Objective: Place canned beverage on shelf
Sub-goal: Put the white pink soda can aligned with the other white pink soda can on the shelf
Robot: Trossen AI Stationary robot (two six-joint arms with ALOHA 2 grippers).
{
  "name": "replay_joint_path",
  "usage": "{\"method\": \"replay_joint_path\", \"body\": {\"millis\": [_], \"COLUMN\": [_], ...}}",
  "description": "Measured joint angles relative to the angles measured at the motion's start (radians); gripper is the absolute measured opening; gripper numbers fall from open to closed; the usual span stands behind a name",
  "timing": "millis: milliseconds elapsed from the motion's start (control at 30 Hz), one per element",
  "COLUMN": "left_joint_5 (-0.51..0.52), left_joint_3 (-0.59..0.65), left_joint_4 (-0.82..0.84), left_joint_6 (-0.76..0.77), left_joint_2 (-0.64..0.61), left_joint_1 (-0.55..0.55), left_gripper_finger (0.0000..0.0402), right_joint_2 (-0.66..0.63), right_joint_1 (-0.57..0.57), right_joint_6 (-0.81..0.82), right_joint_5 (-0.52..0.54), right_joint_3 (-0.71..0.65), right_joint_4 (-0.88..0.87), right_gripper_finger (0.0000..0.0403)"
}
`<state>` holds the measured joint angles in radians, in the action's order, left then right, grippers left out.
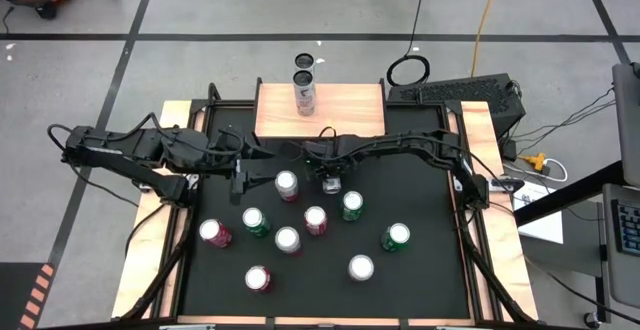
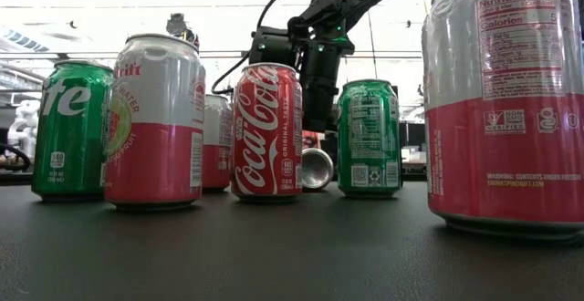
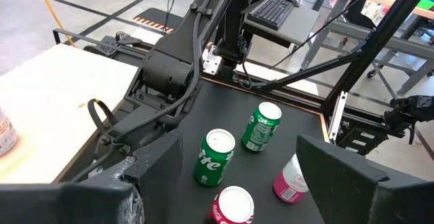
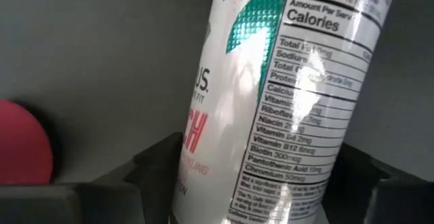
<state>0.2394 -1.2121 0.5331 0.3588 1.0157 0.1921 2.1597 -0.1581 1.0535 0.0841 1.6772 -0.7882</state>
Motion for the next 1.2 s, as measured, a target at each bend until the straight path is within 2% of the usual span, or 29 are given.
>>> {"method": "replay_joint_path", "body": {"millis": [300,867,1200], "left_joint_5": [0.0,0.002,0.05], "left_joint_3": [0.0,0.0,0.0], "left_joint_4": [0.003,0.029,0.023], "left_joint_6": [-0.006,-0.007,0.09], "left_joint_2": [0.0,0.0,-0.011], "left_joint_1": [0.0,0.0,-0.003], "left_gripper_finger": [0.0286,0.0286,0.0286], "right_joint_2": [-0.009,-0.162,-0.29], "right_joint_1": [0.023,0.027,0.027], "right_joint_6": [-0.078,-0.311,-0.423], "right_joint_5": [-0.012,-0.039,-0.143], "right_joint_3": [0.0,-0.001,-0.001], "right_joint_4": [0.002,0.046,0.123], "right_gripper_finger": [0.0256,0.0255,0.0254]}}
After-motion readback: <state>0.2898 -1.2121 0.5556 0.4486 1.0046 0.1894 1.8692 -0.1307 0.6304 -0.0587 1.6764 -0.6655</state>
